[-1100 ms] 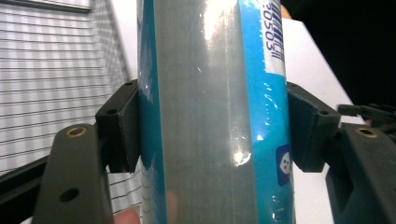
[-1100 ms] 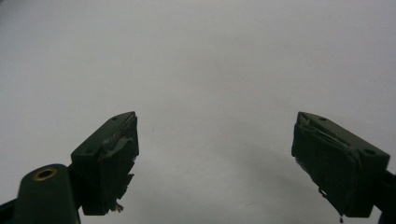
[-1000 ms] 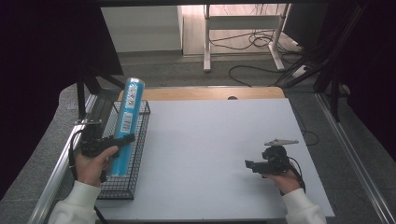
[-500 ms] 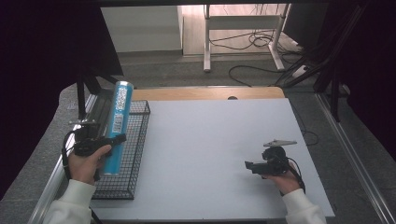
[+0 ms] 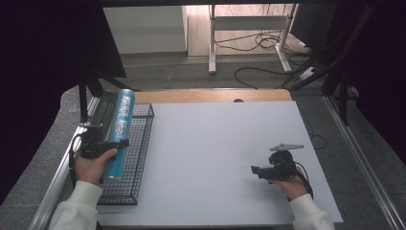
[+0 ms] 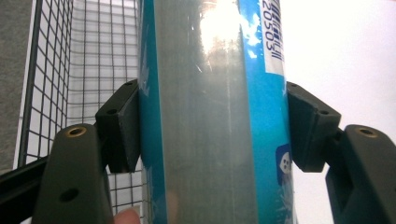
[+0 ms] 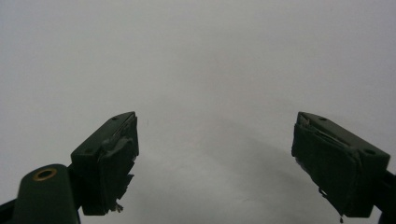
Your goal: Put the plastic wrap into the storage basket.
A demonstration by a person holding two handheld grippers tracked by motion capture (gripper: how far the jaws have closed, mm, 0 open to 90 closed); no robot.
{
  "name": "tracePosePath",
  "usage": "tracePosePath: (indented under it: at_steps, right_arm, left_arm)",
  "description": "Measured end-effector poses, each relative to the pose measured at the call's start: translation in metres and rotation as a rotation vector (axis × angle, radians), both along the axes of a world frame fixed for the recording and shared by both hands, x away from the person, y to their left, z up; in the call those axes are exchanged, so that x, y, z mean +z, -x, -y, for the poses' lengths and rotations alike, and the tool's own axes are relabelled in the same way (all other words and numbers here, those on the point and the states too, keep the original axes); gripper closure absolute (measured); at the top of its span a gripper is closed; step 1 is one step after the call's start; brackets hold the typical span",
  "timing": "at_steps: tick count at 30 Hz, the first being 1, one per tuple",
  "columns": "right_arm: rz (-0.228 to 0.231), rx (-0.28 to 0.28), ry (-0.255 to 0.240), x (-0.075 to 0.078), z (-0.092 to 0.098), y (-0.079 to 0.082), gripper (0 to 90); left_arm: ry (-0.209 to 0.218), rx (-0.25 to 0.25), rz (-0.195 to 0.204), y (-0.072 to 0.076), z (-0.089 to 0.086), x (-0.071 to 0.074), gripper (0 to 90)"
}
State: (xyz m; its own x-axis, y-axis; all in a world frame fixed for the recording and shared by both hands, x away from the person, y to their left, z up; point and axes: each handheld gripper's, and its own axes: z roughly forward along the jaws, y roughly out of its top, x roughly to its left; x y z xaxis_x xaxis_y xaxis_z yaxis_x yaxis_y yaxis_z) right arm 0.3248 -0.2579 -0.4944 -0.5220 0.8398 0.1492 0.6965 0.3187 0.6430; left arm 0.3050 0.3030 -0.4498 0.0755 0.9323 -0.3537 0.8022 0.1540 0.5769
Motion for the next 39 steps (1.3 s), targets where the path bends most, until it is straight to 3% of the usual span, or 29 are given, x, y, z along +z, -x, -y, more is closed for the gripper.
tracePosePath:
  at_steps: [3,5,12,15,19,29,31,32,33,34,39]
  right_arm:
    - [-0.002,-0.003,0.002,0.000,0.000,0.000,15.3]
    - [0.001,-0.002,0.003,0.000,0.000,0.000,15.3]
    - [0.002,0.005,0.011,-0.001,-0.001,0.000,15.3]
    - [0.002,0.005,0.011,0.000,-0.002,0.000,15.2]
    - [0.004,0.003,0.013,0.000,-0.001,0.000,15.3]
    - [0.008,-0.004,0.018,-0.001,0.001,-0.001,15.3]
    - [0.008,-0.003,0.021,-0.001,0.000,-0.001,15.2]
    - [0.008,-0.003,0.022,-0.001,0.000,-0.001,15.3]
    - [0.009,-0.003,0.022,-0.001,0.001,-0.001,15.3]
    - [0.008,-0.004,0.023,-0.001,0.001,-0.001,15.3]
    - [0.009,-0.005,0.024,-0.001,0.001,-0.001,15.3]
  left_arm:
    - [-0.036,0.000,-0.021,0.001,0.001,-0.006,31.8]
    - [-0.027,-0.004,-0.029,0.002,0.001,-0.009,31.8]
    - [-0.116,-0.024,-0.059,0.001,0.009,-0.013,31.8]
    - [-0.122,-0.027,-0.072,0.000,0.012,-0.015,31.8]
    - [-0.183,-0.030,-0.107,-0.004,0.020,-0.025,31.7]
    - [-0.209,-0.031,-0.177,-0.012,0.023,-0.038,31.7]
    - [-0.223,-0.034,-0.202,-0.015,0.025,-0.043,31.7]
    - [-0.231,-0.039,-0.234,-0.018,0.026,-0.048,31.7]
    - [-0.231,-0.039,-0.234,-0.018,0.026,-0.048,31.7]
    - [-0.232,-0.045,-0.267,-0.021,0.026,-0.053,31.6]
    - [-0.249,-0.047,-0.281,-0.023,0.029,-0.059,31.3]
